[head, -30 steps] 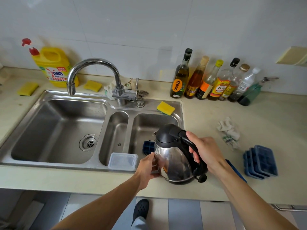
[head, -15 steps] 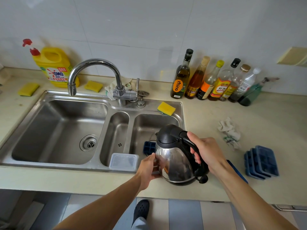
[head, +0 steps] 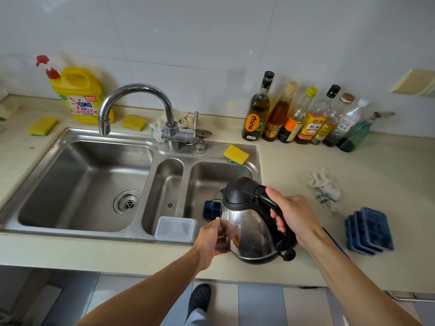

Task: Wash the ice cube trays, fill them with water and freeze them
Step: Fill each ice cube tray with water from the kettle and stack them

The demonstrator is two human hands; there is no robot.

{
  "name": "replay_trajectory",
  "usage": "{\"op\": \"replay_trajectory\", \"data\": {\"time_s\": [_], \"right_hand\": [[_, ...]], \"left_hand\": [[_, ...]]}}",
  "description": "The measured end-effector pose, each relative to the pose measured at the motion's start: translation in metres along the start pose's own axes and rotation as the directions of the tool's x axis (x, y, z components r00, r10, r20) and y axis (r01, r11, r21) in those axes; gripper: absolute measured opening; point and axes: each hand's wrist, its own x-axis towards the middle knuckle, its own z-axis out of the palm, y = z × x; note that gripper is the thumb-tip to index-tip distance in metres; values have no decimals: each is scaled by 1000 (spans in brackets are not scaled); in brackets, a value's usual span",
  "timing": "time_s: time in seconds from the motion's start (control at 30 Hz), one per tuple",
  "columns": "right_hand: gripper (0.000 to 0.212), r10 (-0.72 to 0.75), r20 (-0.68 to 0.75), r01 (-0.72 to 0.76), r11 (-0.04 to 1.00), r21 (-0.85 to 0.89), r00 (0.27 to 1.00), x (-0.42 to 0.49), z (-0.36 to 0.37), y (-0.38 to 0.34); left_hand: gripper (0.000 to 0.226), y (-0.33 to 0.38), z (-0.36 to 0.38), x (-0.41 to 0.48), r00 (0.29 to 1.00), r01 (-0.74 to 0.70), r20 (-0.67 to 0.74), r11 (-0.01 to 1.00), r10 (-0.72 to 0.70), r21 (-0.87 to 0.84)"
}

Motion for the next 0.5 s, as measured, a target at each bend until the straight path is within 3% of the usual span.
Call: {"op": "replay_trajectory", "data": {"time_s": [0.5], "right_hand": [[63,2,1,-2,1000,0,1000,-7,-6,0]], "left_hand": [[50,-1,2,-13,996,-63,70,996,59,64]]}}
